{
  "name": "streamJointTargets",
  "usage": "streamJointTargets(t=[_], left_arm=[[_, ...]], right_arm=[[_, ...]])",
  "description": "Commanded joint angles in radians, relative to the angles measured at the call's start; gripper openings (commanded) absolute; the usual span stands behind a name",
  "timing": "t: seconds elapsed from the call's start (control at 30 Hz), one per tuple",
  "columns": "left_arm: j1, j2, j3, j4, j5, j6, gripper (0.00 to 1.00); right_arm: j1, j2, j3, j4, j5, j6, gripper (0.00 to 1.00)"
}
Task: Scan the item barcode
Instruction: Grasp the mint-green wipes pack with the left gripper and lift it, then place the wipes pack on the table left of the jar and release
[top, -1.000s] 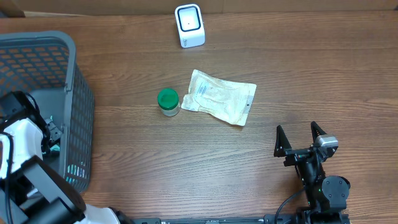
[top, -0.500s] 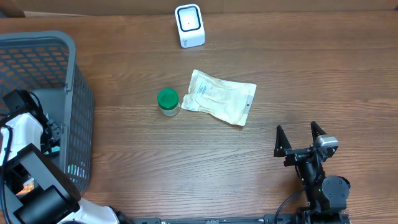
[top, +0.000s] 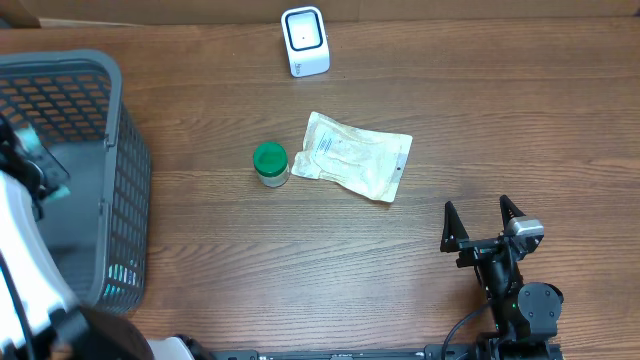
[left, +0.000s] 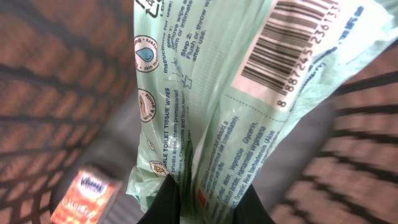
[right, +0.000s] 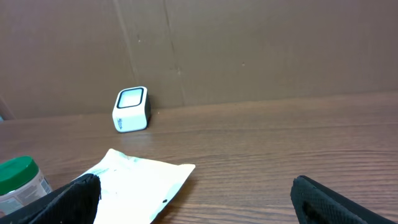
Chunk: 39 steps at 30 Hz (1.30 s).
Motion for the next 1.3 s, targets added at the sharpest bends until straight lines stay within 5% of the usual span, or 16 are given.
streamJointTargets(t=[0.0, 0.17, 0.4, 0.63, 0.87, 0.9, 0.97, 1.03, 1.17, 1.27], left_arm=[[-0.032, -0.211, 0.103, -0.017, 0.319, -0.071, 0.04], [-0.148, -0.399, 0.103, -0.118, 0.509, -0.143, 0.04], [-0.473, -0.424, 0.046, -0.269, 0.346, -0.163, 0.04], [-0.788, -0.363, -0.348, -0.101, -0.080, -0.382, 0.04], [-0.799, -0.087, -0.538, 0.159, -0.117, -0.388, 0.06], [-0.799, -0.076, -0.538, 0.161, -0.111, -0.388, 0.15], [-0.811, -0.069, -0.538, 0.159, -0.105, -0.382, 0.49], [-0.828, -0.069, -0.531, 0.154, -0.102, -0.369, 0.66], [-0.841, -0.074, -0.483, 0.103, -0.103, -0.340, 0.93], [-0.815, -0.078, -0.410, 0.018, -0.103, -0.335, 0.94]], right_arm=[[-0.006, -0.007, -0.011, 0.005, 0.011, -0.001, 1.00], [-0.006, -0.007, -0.011, 0.005, 0.011, -0.001, 1.00], [-0.006, -0.007, -0.011, 0.005, 0.011, -0.001, 1.00], [-0.006, -0.007, -0.011, 0.005, 0.011, -0.001, 1.00], [-0.006, -0.007, -0.011, 0.005, 0.011, -0.001, 1.00], [-0.006, -0.007, -0.011, 0.005, 0.011, -0.001, 1.00], [-0.006, -0.007, -0.011, 0.005, 0.011, -0.001, 1.00], [-0.006, -0.007, -0.011, 0.005, 0.011, -0.001, 1.00], [-0.006, -0.007, -0.011, 0.005, 0.011, -0.001, 1.00], [-0.006, -0.007, -0.011, 0.005, 0.011, -0.001, 1.00]])
